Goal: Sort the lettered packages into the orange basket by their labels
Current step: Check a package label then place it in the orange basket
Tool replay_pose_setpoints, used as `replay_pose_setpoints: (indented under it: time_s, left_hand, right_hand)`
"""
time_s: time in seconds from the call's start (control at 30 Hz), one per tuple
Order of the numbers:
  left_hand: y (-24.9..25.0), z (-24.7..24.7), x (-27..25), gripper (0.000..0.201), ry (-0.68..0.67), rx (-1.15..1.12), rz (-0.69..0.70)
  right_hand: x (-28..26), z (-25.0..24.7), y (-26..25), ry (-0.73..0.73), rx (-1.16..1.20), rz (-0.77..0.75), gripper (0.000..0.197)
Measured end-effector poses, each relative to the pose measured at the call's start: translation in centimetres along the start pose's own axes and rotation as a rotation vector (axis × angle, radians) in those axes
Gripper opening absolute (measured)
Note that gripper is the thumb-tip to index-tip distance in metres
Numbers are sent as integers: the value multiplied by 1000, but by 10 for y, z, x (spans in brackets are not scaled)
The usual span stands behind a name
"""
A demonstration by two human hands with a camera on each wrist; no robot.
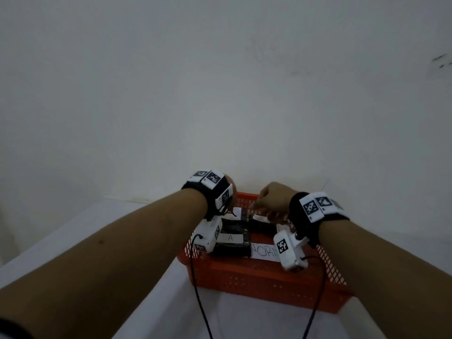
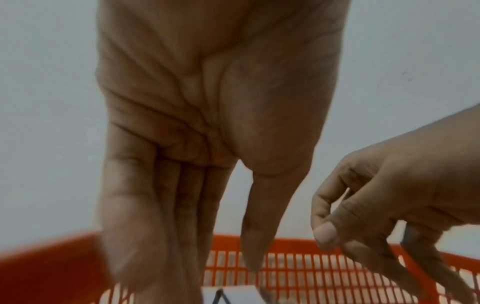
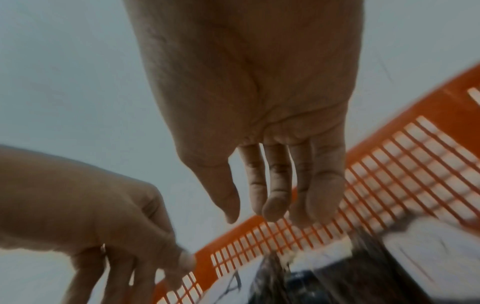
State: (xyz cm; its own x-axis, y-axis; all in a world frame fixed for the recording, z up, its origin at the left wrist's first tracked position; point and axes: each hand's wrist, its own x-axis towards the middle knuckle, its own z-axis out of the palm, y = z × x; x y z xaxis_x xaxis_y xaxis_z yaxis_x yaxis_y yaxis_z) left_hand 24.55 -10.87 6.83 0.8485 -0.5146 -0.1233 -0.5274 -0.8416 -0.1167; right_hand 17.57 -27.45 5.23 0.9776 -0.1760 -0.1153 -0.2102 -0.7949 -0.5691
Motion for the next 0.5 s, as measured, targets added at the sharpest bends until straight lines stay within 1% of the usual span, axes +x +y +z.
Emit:
replay_pose_setpoints:
  time_s: [0.03,0.07,0.1,0.17,0.23,0.27,0.37,0.43,0.5]
  left_hand:
    - [0,-8,0,15,65,-60,-26]
    - [3,-18,-5,23,153,-145,-52]
    - [10,-31,-9,31,201,-226,-61]
    - [19,-53,-25,36,289,-315,-20]
    - [23,-67,-45,36,362,-316,43]
    - [25,-70,-55,41,376,-308,71]
    - [27,-67,-90,63,392,-252,173]
    - [31,-59,-115,73,372,-228,204]
    - [34,-47,-139,80,333,-211,216]
  right_hand:
    - [-3,-10,-5,51,-79,-50,32]
    - [-7,-19,-9,96,-156,-88,31]
    - [-13,-28,-13,132,-225,-117,32]
    - [-27,-42,-19,161,-315,-152,41]
    - [-46,-51,-22,181,-355,-180,55]
    - [-57,-54,-22,199,-371,-200,61]
    - [-92,-56,-19,264,-409,-264,74]
    - [-117,-51,-16,289,-411,-279,78]
    - [-143,-43,-10,281,-425,-270,82]
